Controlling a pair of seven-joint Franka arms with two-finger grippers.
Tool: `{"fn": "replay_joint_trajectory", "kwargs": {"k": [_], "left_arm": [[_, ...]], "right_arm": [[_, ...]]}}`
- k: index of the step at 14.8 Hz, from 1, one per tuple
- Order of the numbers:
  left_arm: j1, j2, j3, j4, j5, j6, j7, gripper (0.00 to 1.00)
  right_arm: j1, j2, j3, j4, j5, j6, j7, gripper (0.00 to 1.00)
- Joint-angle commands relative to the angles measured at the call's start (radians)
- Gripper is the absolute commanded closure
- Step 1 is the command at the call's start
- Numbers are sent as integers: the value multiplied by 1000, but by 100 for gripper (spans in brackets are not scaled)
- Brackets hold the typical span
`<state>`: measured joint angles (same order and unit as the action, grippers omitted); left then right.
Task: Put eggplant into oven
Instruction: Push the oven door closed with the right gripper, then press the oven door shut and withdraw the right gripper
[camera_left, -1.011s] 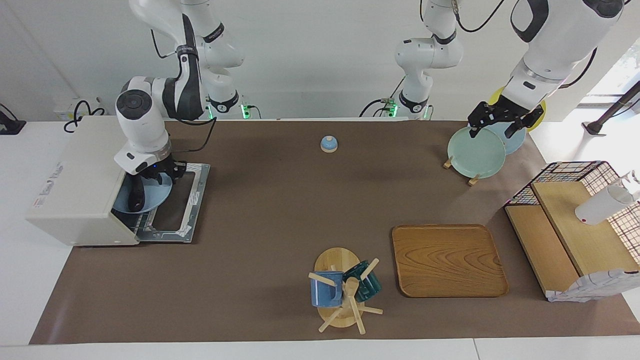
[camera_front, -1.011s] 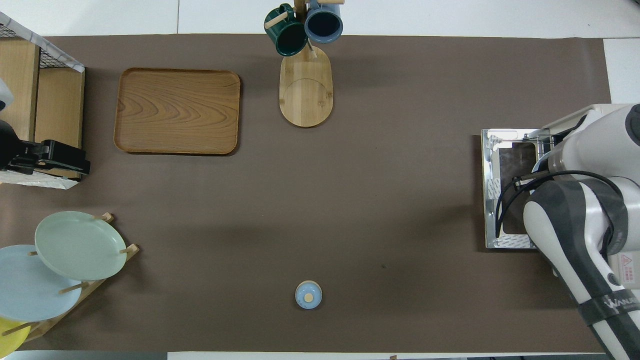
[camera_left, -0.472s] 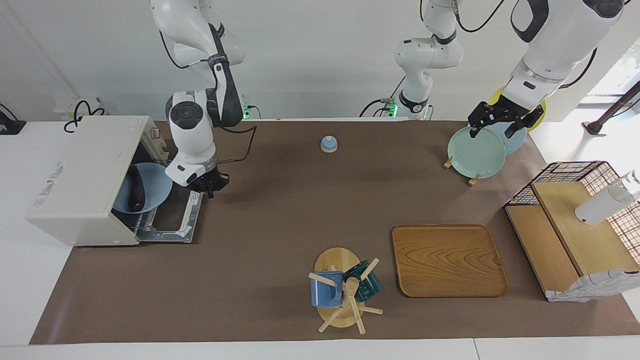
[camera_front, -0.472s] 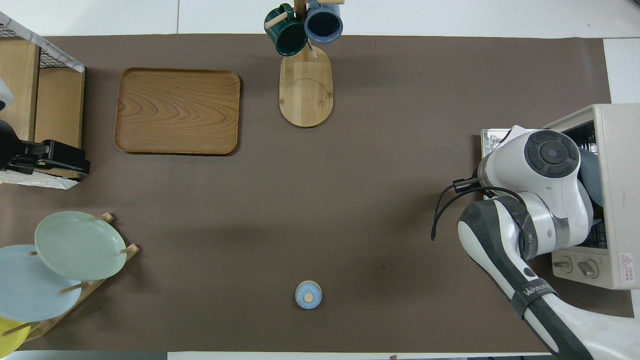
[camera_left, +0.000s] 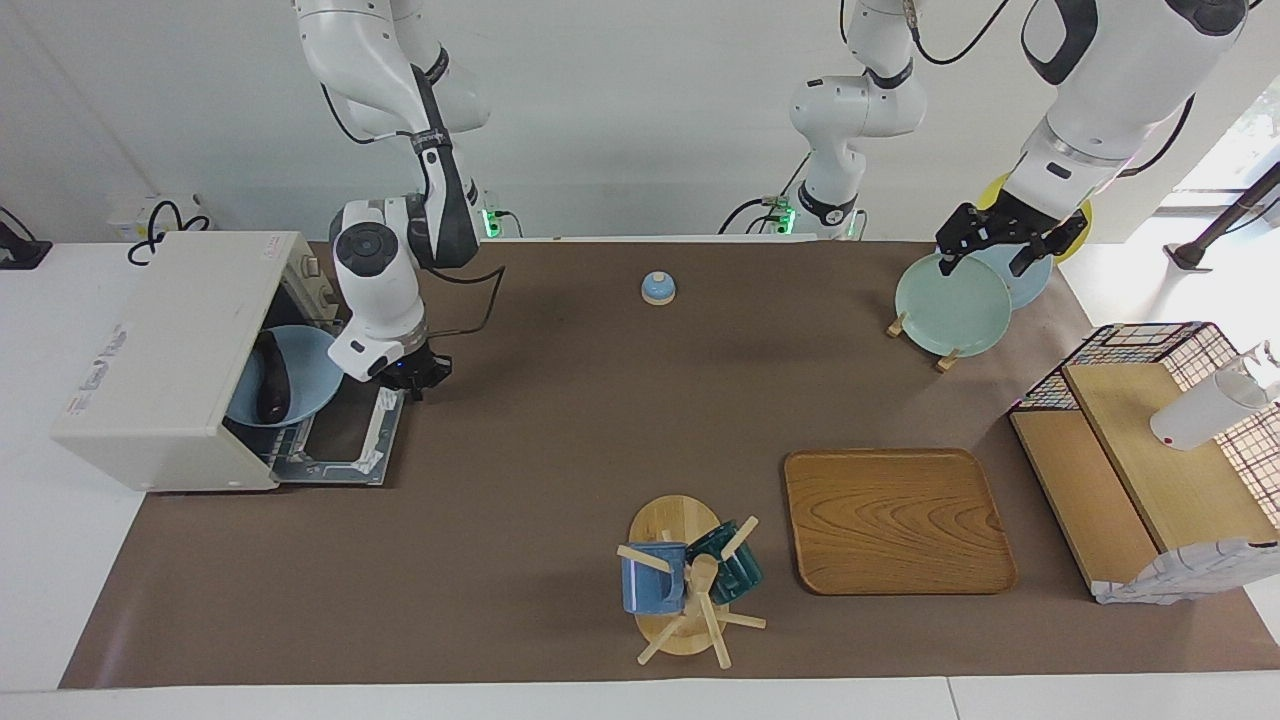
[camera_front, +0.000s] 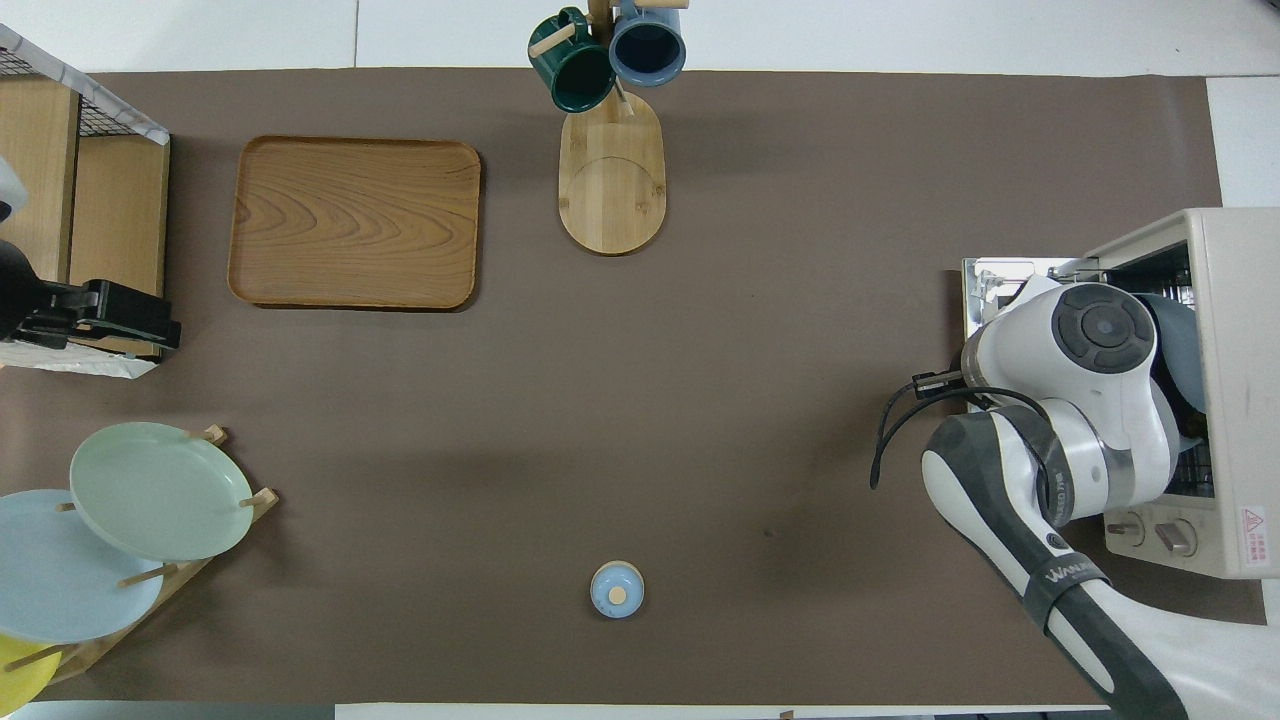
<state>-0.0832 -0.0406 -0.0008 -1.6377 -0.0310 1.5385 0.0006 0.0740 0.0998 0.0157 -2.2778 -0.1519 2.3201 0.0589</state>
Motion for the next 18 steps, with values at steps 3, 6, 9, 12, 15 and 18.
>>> {"fn": "replay_joint_trajectory", "kwargs": {"k": [3,6,9,12,15,18], "left_arm": [[13,-4,-10,10,17,-15,6,0],[13,-4,-10,9,19,-15,6,0],[13,-5,-10,9,19,-15,6,0],[13,-5,-10,9,17,-15,6,0],[13,-5,-10,9,19,-15,6,0],[13,-5,-10,10,19,-15,6,0]], "right_arm": [[-36,-5,7,-32,0,35,-17,100],[-30,-6,7,-32,-67,30,-18,100],[-23,-3,7,-6,-150,5,-19,100],[-26,0,9,108,-166,-157,-62,100],[-43,-12,7,237,-152,-339,-157,100],[-86,-61,4,262,-121,-407,-238,100]]}}
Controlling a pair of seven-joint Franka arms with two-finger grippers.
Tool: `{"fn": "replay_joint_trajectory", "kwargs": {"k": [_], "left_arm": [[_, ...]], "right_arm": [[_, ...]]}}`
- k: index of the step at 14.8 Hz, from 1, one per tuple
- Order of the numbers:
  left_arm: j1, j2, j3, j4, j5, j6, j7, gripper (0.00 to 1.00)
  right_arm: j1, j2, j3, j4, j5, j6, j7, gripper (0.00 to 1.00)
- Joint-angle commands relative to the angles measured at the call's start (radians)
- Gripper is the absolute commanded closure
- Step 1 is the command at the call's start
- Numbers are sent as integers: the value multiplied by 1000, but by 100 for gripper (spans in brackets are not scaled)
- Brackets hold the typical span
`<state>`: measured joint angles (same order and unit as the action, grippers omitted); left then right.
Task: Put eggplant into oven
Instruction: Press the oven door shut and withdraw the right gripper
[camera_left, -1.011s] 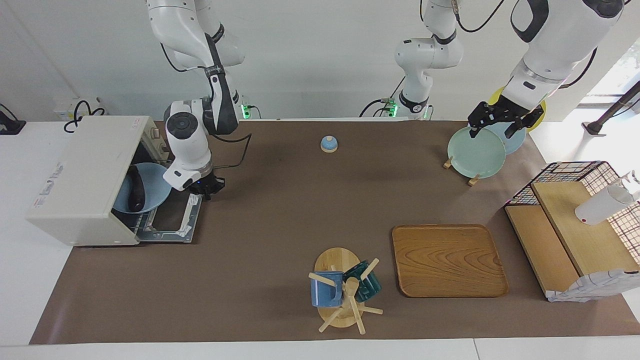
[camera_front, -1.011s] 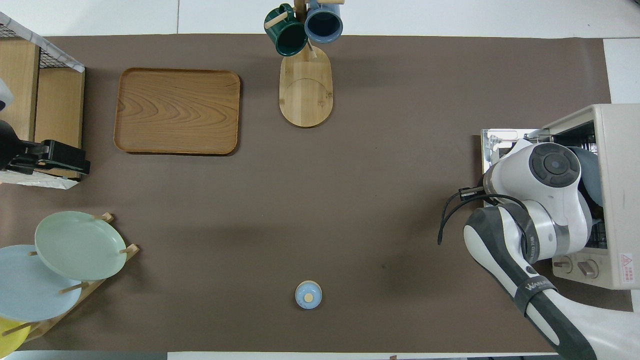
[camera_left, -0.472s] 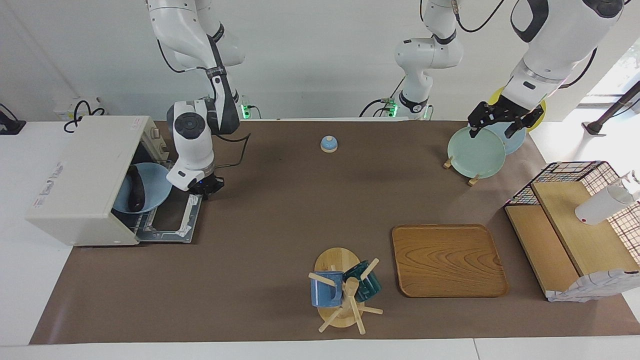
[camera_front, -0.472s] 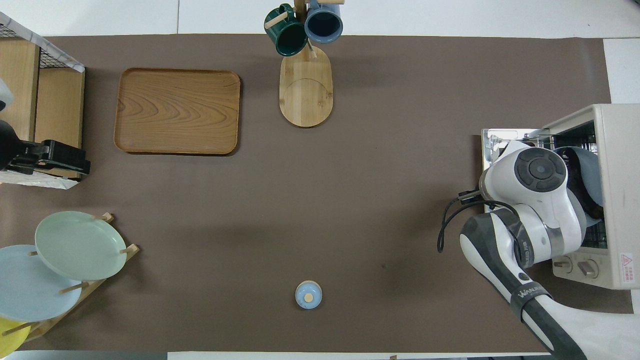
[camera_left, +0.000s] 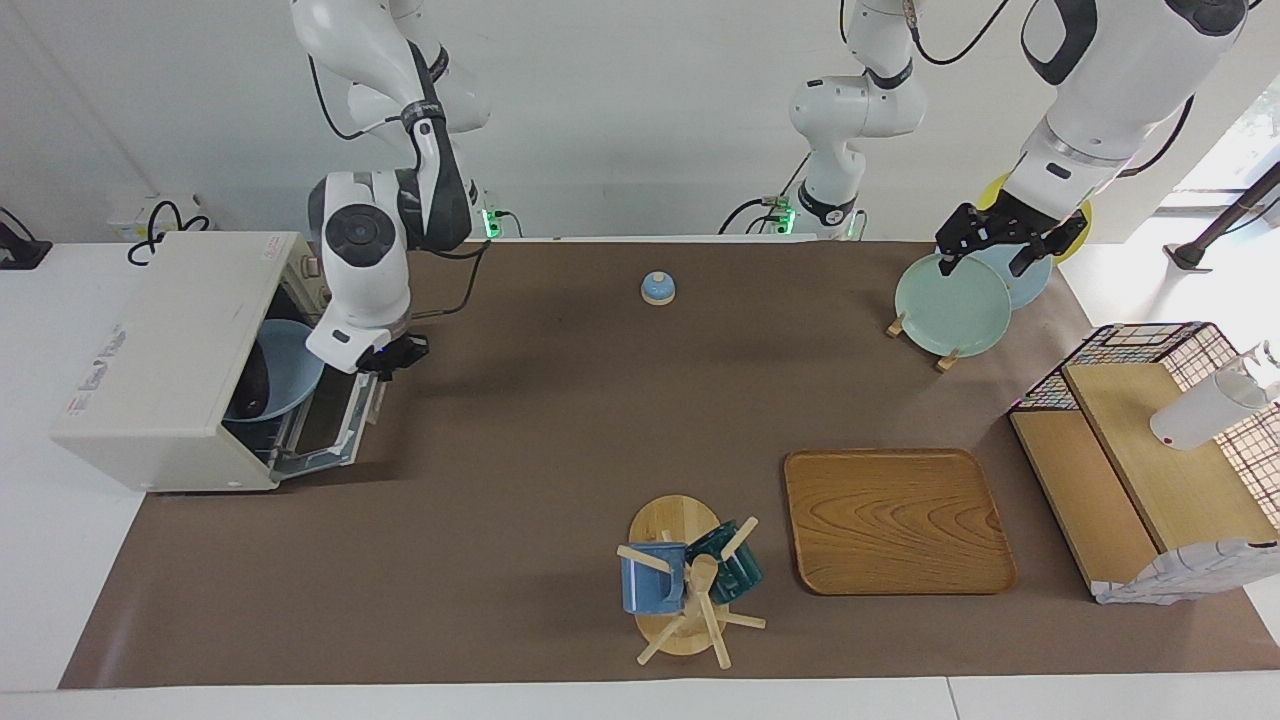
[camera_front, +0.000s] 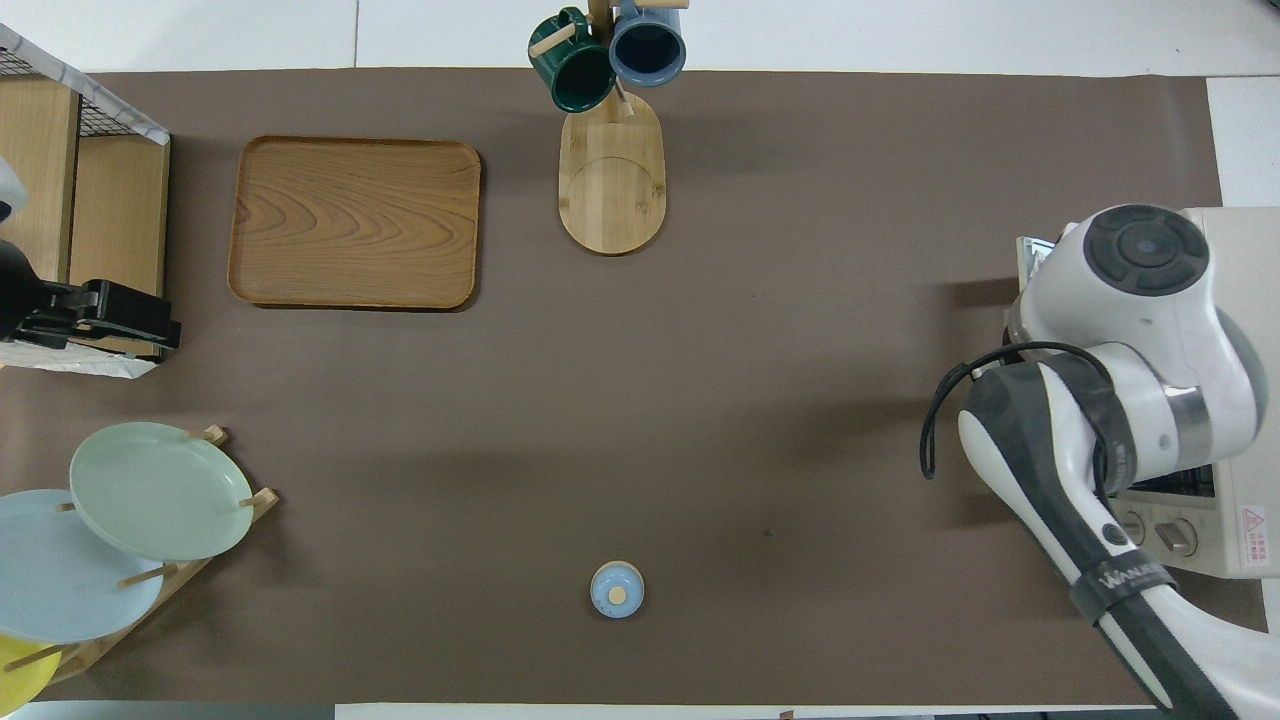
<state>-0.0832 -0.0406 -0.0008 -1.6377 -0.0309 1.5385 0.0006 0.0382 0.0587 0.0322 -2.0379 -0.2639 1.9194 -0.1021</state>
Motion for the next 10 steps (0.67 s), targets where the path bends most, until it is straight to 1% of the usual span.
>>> {"fn": "replay_joint_trajectory", "kwargs": {"k": [1,4,6,10], "left_arm": [[13,-5,-10,10,17,-15,6,0],[13,-4,-10,9,19,-14,6,0],[13,-5,-10,10,17,-15,6,0],[13,-4,-10,10,17,-15,6,0]], "right_arm": [[-69,-31,-12,22,-3,-11,-106,100],[-133,-53,-18,22,-2,-23,-201,100],[-165,-60,-17,22,-2,-40,-228,100],[-185,-83,-20,28,-2,-97,-238,100]]}}
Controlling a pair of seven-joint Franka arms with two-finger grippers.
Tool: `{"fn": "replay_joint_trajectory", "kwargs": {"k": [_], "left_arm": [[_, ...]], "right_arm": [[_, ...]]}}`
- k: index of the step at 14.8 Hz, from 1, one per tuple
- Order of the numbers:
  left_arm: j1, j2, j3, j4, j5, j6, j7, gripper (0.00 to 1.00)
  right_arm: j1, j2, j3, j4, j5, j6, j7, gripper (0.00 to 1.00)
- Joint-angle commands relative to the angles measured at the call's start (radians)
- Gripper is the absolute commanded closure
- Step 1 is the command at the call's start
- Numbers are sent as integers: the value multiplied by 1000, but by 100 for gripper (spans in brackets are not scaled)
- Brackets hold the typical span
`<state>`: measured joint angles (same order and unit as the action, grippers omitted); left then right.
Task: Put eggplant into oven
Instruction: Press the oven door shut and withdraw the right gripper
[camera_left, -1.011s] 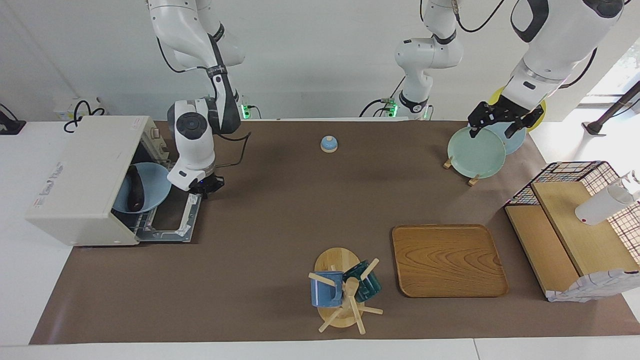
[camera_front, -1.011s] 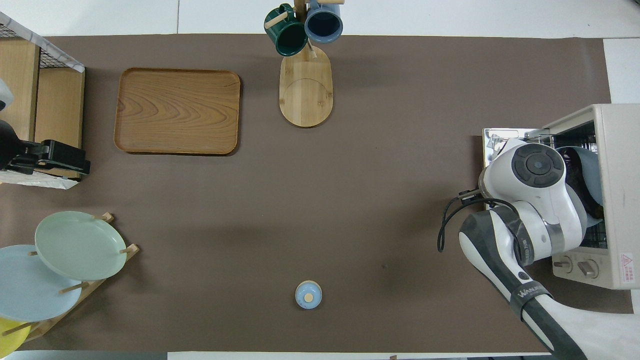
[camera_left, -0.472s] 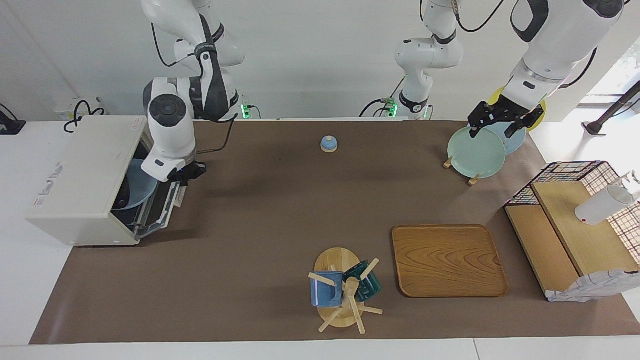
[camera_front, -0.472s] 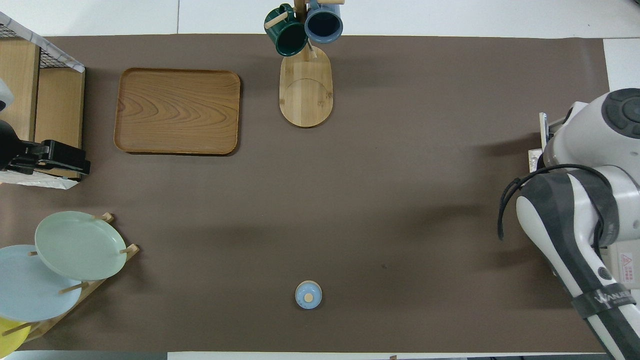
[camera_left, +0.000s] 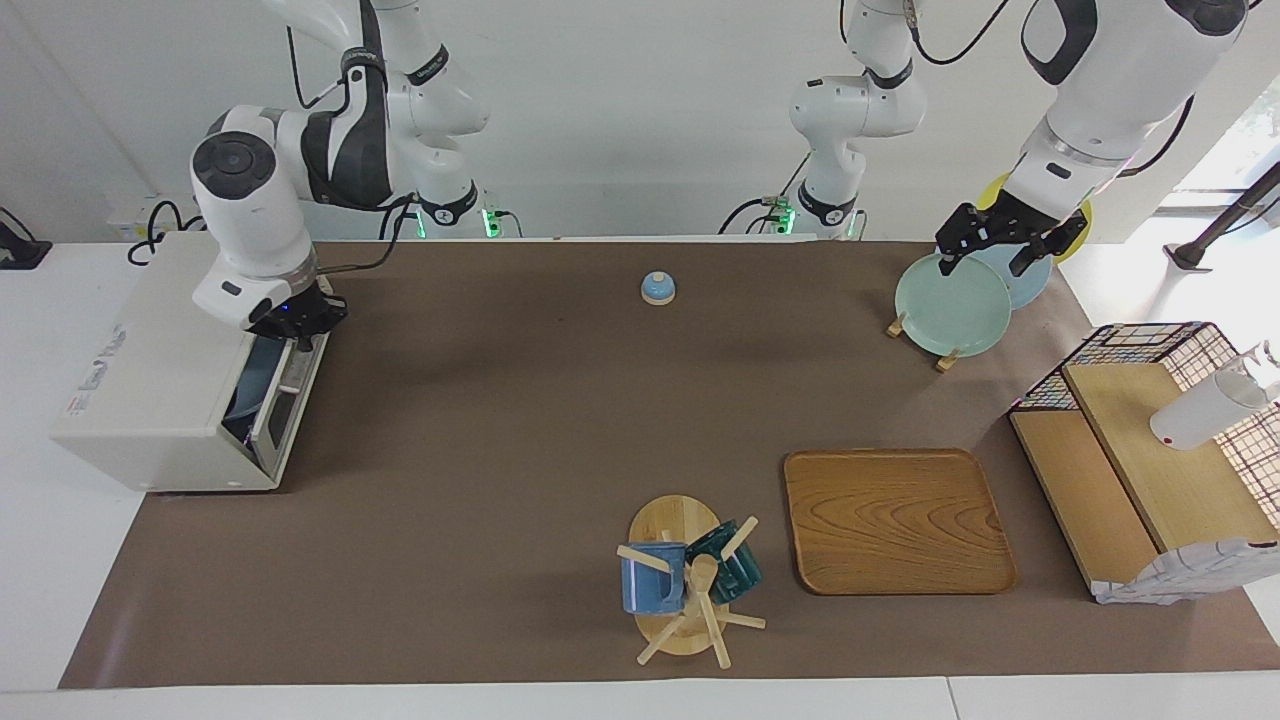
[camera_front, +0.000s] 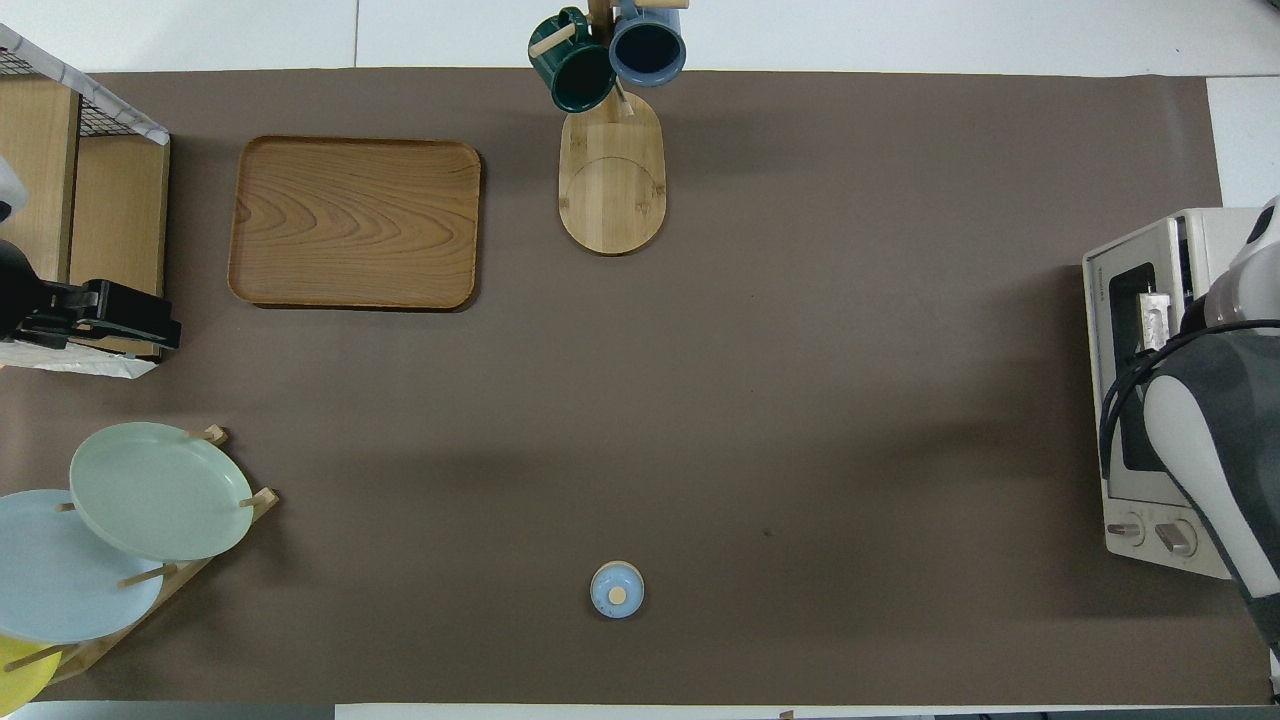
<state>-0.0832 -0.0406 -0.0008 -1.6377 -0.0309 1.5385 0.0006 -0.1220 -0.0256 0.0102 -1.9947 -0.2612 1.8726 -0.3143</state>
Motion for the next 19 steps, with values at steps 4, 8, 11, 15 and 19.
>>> {"fn": "replay_joint_trajectory", "kwargs": {"k": [4,8,11,15,19], "left_arm": [[13,-5,-10,9,19,-14,6,0],[13,-4,-10,10,19,-14,6,0],[13,-4,-10,10,17,-15,6,0],[13,-5,-10,10,17,-15,6,0],[13,-5,-10,10,19,-15,6,0]], "right_arm": [[42,33,17,192,2,-268,-14,96],[73,38,14,290,158,-334,35,86],[74,44,16,324,204,-362,105,76],[62,38,8,321,275,-371,153,0],[74,0,10,315,275,-371,205,0]]}}
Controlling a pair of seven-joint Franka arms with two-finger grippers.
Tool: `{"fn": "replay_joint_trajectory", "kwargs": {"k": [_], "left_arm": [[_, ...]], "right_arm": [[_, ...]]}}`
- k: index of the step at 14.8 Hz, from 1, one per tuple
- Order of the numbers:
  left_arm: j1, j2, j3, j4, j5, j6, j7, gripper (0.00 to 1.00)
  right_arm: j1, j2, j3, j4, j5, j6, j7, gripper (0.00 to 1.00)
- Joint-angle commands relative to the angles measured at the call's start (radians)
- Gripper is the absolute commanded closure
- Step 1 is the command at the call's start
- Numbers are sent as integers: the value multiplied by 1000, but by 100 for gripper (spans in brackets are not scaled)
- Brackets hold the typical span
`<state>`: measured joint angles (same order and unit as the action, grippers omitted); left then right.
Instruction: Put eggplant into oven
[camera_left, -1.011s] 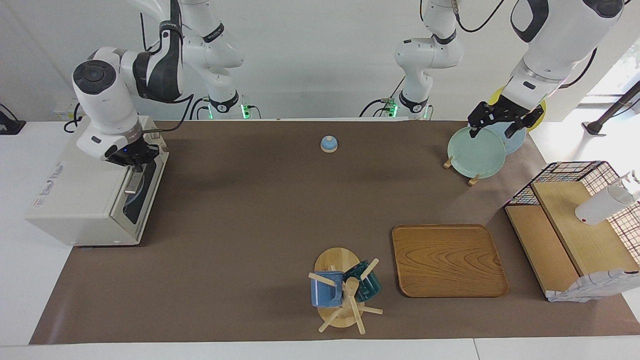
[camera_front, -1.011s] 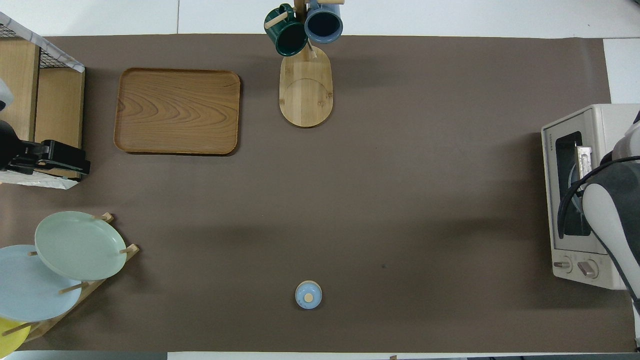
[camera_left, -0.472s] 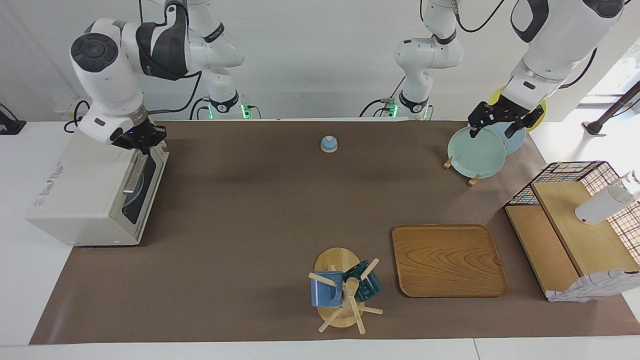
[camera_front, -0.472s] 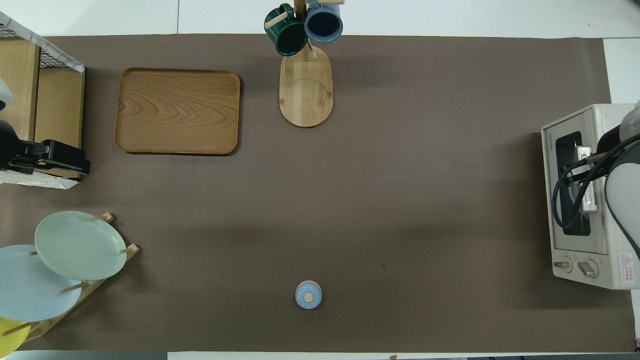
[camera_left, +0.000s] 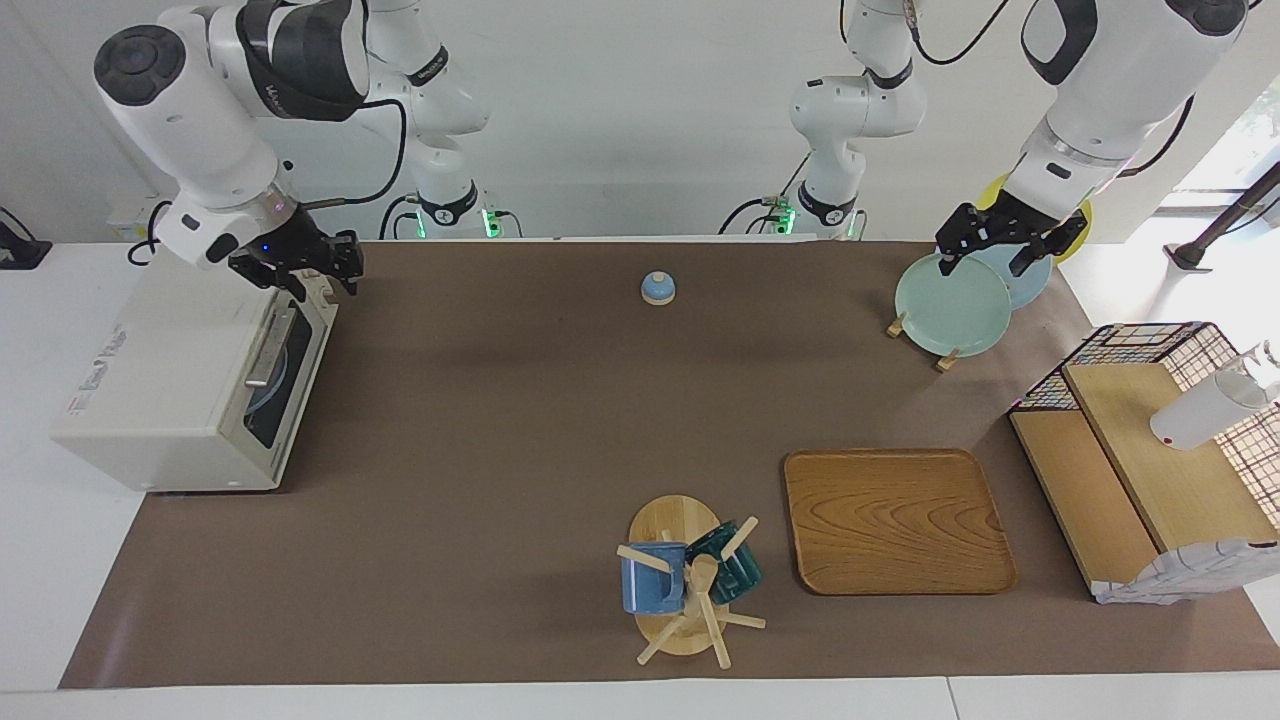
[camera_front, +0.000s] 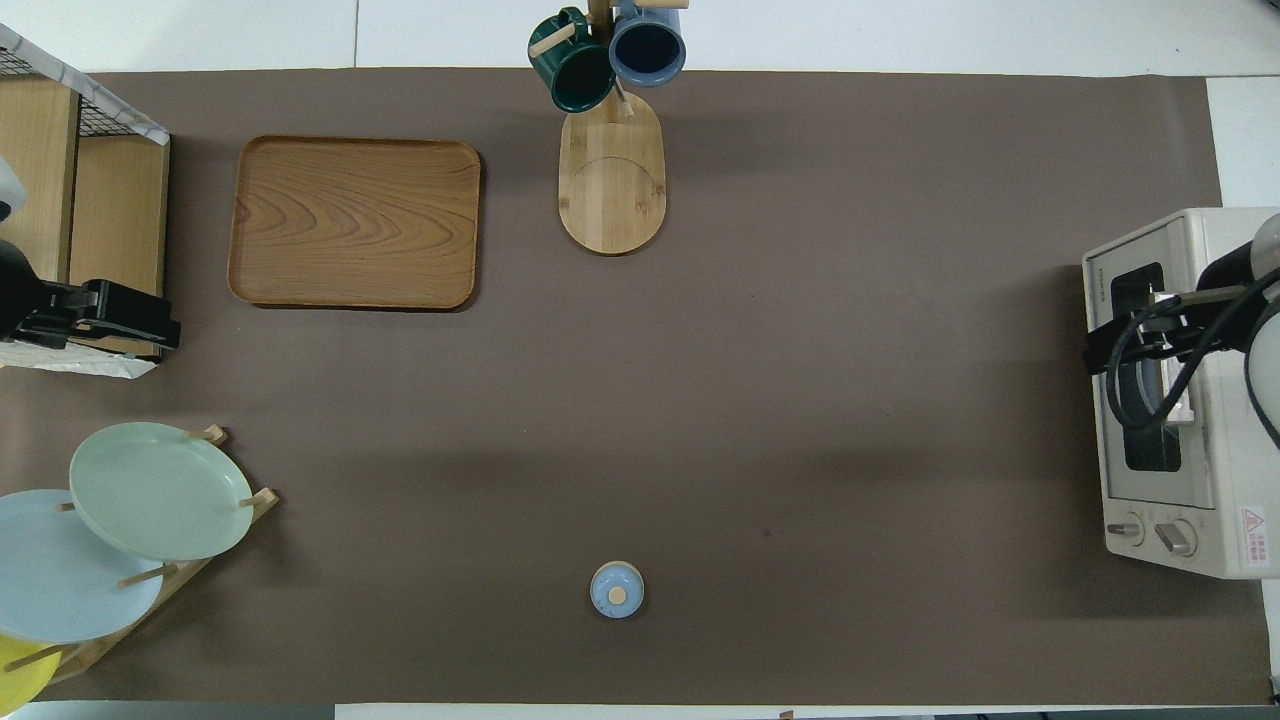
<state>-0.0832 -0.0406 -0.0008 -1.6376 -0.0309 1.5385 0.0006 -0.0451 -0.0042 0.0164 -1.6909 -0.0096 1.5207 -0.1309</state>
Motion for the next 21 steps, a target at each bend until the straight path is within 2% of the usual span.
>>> {"fn": "replay_joint_trajectory", "kwargs": {"k": [1,4,21], "left_arm": [[13,-5,-10,10,19,-15,6,0],[13,-5,-10,10,17,-14,6,0],[13,-5,-10,10,19,-15,6,0]], "right_arm": [[-2,-23,4,14,19,-17,20,0],[16,-14,2,25,-21,1,16,0],[5,-11,-1,60,-24,-10,16,0]]}}
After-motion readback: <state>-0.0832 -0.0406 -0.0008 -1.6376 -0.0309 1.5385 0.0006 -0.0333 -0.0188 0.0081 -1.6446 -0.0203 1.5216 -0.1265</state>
